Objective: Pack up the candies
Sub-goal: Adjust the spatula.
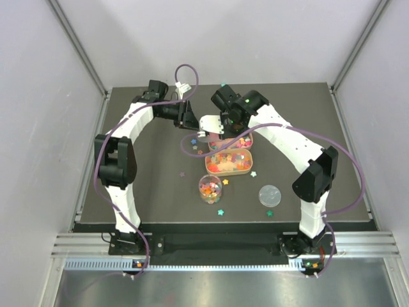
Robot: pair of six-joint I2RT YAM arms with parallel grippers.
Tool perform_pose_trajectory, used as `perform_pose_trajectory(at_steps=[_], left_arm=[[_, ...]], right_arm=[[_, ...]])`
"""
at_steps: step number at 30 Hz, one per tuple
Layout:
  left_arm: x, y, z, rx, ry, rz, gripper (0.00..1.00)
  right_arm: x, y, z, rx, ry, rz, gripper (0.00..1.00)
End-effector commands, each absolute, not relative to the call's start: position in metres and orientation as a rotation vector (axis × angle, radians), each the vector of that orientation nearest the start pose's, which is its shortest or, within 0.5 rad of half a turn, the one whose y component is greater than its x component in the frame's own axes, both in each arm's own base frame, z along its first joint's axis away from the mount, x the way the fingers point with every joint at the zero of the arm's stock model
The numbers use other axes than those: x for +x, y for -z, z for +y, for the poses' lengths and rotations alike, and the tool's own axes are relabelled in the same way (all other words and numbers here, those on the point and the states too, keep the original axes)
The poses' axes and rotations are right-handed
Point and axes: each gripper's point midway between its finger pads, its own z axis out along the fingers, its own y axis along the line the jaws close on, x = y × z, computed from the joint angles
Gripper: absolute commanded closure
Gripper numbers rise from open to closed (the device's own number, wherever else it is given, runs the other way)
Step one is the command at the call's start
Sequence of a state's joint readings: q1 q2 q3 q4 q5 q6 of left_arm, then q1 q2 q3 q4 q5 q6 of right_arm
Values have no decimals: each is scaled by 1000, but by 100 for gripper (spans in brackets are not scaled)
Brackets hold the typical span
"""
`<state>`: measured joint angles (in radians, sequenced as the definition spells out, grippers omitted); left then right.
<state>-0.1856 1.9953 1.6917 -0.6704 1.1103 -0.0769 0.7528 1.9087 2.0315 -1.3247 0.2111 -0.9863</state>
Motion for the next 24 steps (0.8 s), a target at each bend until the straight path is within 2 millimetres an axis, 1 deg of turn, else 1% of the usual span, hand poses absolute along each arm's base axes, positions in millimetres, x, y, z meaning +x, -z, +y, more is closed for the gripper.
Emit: perform_pose_trajectory(at_steps=[1, 9, 11, 14, 17, 20, 24], left_arm=[[393, -205, -237, 612, 1487, 2203, 56], [395, -209, -235, 607, 1453, 2200, 56], [394, -212, -235, 614, 1457, 2191, 56], [391, -217, -235, 616, 1459, 2184, 56], [387, -217, -233, 621, 1456, 2186, 56], [383, -213, -232, 619, 1457, 2197, 56], [380, -210, -232, 616, 1457, 2207, 56]], right_arm=[[349, -235, 241, -2019, 329, 1815, 100], [345, -216, 232, -2050, 333, 1865, 100], [346, -215, 231, -2042, 334, 1875, 100], [348, -207, 227, -2051, 345, 1898, 100], [355, -206, 229, -2027, 349, 1898, 100], [360, -206, 231, -2021, 356, 1893, 100], [367, -201, 238, -2028, 359, 1890, 100]])
